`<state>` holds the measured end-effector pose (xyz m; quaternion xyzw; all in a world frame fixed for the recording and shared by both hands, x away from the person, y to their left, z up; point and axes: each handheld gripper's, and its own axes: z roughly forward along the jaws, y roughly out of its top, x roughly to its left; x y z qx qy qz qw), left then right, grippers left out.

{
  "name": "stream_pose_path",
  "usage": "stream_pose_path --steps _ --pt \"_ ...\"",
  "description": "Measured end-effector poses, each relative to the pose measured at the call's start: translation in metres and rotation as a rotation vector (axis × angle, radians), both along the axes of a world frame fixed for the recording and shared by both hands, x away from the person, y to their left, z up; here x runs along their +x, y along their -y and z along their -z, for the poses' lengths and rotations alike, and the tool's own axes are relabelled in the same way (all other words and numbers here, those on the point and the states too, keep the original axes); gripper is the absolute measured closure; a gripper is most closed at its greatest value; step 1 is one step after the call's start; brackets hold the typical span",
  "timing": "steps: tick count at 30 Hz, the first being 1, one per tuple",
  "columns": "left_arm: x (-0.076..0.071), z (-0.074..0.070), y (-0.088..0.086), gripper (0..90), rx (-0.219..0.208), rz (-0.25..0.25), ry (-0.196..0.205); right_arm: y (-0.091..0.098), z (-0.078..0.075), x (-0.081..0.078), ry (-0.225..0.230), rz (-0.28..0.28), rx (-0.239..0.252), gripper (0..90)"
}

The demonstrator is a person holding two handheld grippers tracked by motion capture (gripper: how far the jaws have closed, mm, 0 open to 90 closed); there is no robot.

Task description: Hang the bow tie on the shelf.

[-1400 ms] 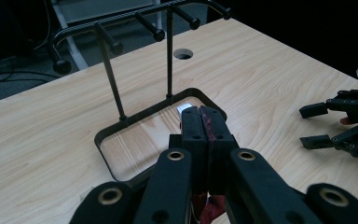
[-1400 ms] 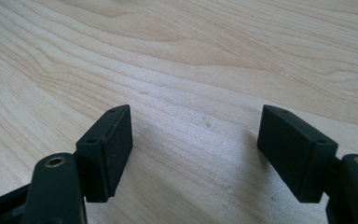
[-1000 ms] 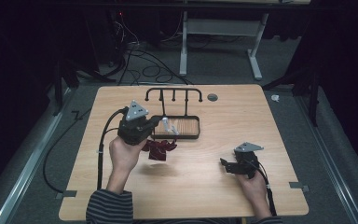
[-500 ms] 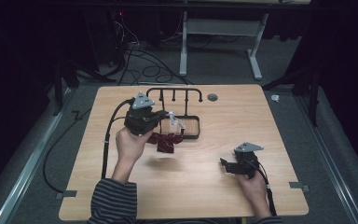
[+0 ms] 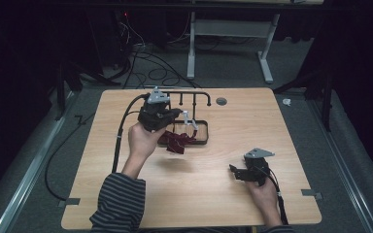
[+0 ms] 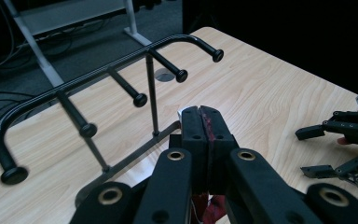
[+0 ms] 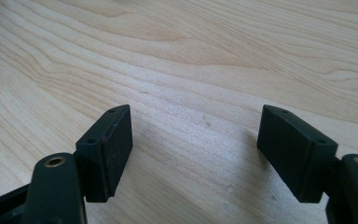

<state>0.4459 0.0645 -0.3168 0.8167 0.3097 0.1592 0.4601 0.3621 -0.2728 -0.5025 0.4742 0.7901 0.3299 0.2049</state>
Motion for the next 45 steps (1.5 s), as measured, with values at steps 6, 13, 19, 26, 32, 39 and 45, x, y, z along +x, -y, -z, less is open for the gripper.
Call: stream_pose_path --steps 6,13,19,26,32,39,45 --pt "0.01 -0.002 0.007 89.3 0.013 0.007 -0.001 0.0 0.0 0.0 -0.001 0.001 0.0 27.8" --pt "0.021 -0.01 0.01 89.3 0.021 -0.015 0.007 0.0 0.0 0.0 -0.002 0.001 0.0 27.8" --pt "0.034 -0.009 0.01 89.3 0.005 -0.036 -0.004 0.0 0.0 0.0 -0.001 0.001 0.0 27.8" --pt "0.05 -0.008 0.01 89.3 0.012 -0.074 -0.025 0.0 0.0 0.0 -0.001 0.0 0.0 27.8" --pt "0.057 -0.007 0.012 89.2 0.016 -0.093 -0.011 0.0 0.0 0.0 -0.001 0.0 0.0 27.8" --pt "0.062 -0.001 0.014 88.9 0.026 -0.103 -0.02 0.0 0.0 0.0 -0.002 0.001 0.0 27.8" --pt "0.063 0.002 0.016 88.9 0.053 -0.114 -0.019 0.0 0.0 0.0 -0.001 0.0 0.0 27.8"
